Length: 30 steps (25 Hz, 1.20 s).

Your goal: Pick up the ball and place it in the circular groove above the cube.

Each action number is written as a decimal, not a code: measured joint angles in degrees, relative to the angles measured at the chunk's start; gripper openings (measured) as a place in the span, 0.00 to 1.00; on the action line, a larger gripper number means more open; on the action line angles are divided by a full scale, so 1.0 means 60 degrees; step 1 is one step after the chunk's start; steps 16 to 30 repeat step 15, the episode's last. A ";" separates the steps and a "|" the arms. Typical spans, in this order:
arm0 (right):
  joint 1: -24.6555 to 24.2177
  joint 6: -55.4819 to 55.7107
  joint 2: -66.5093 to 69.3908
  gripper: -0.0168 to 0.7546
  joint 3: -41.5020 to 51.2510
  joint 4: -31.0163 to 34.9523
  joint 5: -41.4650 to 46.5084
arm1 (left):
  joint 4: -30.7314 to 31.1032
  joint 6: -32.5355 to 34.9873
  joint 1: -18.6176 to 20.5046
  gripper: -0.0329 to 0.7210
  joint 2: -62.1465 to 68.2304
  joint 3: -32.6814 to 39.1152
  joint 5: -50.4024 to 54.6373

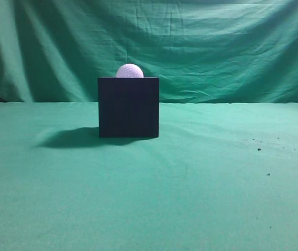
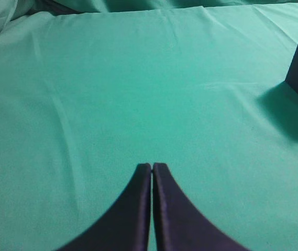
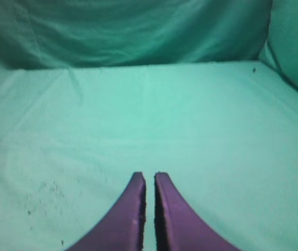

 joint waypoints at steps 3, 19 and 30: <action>-0.0017 0.0000 0.0000 0.08 0.0065 0.0043 0.0141 | 0.0000 0.0000 0.0000 0.04 0.0000 0.0000 0.0000; -0.0017 0.0000 0.0000 0.08 0.0087 0.0050 0.0739 | 0.0000 0.0000 0.0000 0.04 0.0000 0.0000 0.0000; -0.0017 0.0000 0.0000 0.08 0.0087 0.0050 0.0739 | 0.0000 0.0000 0.0000 0.04 0.0000 0.0000 0.0000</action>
